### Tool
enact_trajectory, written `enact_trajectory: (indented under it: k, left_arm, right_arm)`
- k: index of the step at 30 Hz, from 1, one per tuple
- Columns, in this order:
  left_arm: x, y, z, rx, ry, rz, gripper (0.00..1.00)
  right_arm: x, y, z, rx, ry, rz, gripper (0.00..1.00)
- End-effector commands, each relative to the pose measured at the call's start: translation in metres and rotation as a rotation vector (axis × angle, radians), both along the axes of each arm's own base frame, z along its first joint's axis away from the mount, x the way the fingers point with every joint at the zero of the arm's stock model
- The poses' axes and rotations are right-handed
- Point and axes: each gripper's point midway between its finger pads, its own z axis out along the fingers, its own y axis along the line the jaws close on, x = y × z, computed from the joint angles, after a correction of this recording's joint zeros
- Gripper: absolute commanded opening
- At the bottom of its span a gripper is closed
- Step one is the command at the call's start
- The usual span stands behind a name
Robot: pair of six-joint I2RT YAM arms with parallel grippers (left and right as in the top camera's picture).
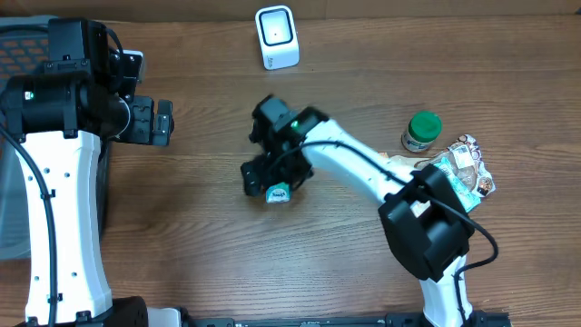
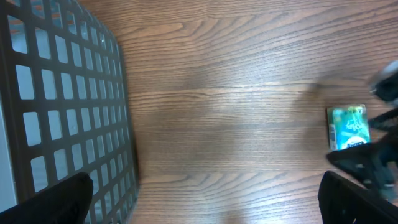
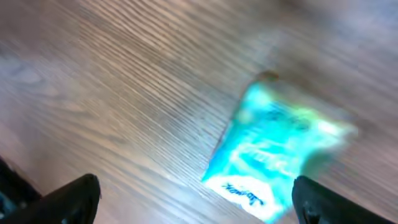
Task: Scan the item barcode
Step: 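Move the right gripper to the green Kleenex pack and grasp it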
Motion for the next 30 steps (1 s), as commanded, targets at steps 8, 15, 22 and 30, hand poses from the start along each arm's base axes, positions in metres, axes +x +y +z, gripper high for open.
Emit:
enact_trajectory:
  k: [8, 15, 22, 30]
  left_arm:
    - [0.002, 0.0, 0.002, 0.007, -0.005, -0.011, 1.0]
    - [0.002, 0.0, 0.002, 0.007, -0.005, -0.011, 1.0]
    - [0.002, 0.0, 0.002, 0.007, -0.005, -0.011, 1.0]
    - [0.002, 0.0, 0.002, 0.007, -0.005, -0.011, 0.99]
  right_arm:
    - [0.023, -0.046, 0.058, -0.134, 0.012, -0.105, 0.91]
    - [0.012, -0.062, 0.011, -0.177, 0.169, -0.349, 0.64]
    - [0.004, -0.046, -0.011, -0.103, 0.186, -0.318, 0.39]
    - [-0.006, -0.051, -0.034, -0.109, 0.205, -0.321, 0.36]
